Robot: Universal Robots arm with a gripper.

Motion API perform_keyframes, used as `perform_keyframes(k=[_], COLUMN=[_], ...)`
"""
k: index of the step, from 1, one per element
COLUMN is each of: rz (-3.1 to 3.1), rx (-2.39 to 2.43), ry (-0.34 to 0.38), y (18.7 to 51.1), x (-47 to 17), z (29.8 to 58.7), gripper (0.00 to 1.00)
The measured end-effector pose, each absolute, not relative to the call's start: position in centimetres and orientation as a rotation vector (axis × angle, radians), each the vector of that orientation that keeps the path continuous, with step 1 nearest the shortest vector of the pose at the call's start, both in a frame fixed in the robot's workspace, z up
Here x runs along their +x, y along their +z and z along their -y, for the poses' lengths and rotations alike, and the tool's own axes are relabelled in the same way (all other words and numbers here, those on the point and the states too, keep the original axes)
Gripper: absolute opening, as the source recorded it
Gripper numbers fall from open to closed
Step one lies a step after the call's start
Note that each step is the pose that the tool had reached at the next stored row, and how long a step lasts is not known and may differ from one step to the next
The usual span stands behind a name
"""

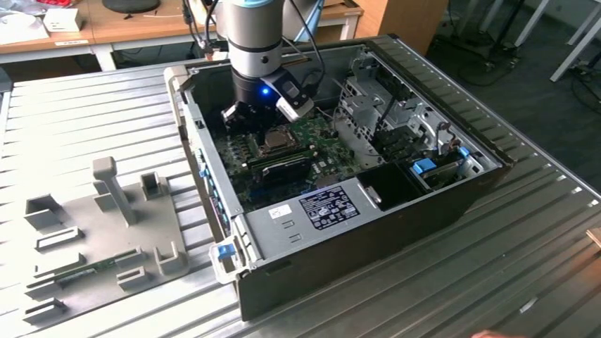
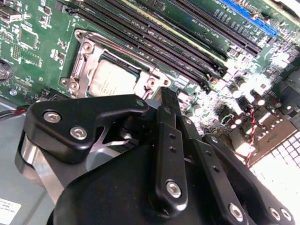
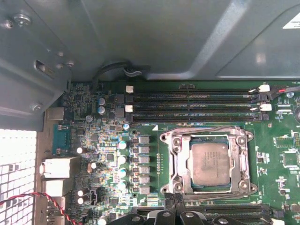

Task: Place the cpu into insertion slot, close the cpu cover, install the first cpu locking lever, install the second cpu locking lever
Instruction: 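Install the second cpu locking lever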

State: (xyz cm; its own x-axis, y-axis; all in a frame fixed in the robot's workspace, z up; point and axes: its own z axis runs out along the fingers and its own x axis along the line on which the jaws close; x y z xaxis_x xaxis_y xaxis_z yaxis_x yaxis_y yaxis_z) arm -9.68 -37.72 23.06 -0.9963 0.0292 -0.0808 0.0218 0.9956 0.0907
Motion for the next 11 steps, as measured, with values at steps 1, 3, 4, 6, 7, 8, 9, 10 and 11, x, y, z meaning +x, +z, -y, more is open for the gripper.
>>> perform_keyframes(k=[1,3,4,6,7,8,9,10,11], rz=[-3.056,-3.056,-3.056,-3.056,-3.056,-3.056,-3.056,-3.056,-3.056], rx=[0.039,0.039,0.039,0.039,0.039,0.039,0.039,0.039,0.039], ry=[0.138,0.137,0.137,0.138,0.138,0.138,0.138,0.138,0.138], y=[23.1,23.1,23.1,23.1,23.1,23.1,23.1,23.1,23.1], x=[-9.7,-9.5,-9.4,-9.1,-9.0,-8.8,-8.6,-8.4,-8.2], z=[37.7,37.7,37.7,37.7,37.7,37.7,37.7,37.7,37.7], gripper=[0.1,0.1,0.1,0.1,0.1,0.1,0.1,0.1,0.1])
